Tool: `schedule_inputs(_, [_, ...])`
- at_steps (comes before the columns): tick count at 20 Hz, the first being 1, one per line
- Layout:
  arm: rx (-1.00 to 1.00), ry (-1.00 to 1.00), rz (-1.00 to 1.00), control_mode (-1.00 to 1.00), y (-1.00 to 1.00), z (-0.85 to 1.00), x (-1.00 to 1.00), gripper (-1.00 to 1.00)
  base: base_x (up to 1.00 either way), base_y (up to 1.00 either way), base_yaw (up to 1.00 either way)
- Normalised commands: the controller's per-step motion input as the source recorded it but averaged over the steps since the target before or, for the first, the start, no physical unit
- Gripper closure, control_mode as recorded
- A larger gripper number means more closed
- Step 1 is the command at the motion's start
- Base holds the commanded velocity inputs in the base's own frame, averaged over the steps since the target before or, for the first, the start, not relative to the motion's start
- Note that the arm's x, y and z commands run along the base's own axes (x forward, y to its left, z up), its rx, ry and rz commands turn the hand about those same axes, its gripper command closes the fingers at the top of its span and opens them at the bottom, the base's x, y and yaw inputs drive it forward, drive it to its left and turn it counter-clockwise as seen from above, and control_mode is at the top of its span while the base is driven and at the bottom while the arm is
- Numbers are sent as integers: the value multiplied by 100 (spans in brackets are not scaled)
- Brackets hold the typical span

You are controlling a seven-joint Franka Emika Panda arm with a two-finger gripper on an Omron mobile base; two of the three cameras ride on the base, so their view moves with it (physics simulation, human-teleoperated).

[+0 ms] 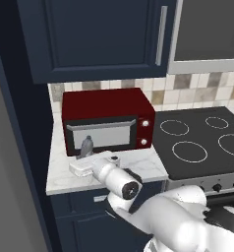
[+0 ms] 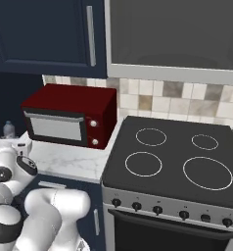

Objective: Take the bottled waters from the counter and place them in the freezer to freeze. Close the freezer door after placing the bottles.

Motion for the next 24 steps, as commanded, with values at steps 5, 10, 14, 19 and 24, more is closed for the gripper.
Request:
schedule_inputs(5, [1, 1, 0, -100, 0, 100, -69, 100, 0, 0, 0])
schedule_inputs(10, [0, 4, 0, -100, -11, 100, -47, 100, 0, 0, 0])
schedule_inputs(14, [0, 9, 0, -100, -8, 100, -44, 100, 0, 0, 0])
schedule_inputs(19, [-6, 0, 0, -100, -24, 67, -79, 100, 0, 0, 0])
schedule_inputs(24, [-17, 0, 0, -100, -39, 49, -85, 100, 0, 0, 0])
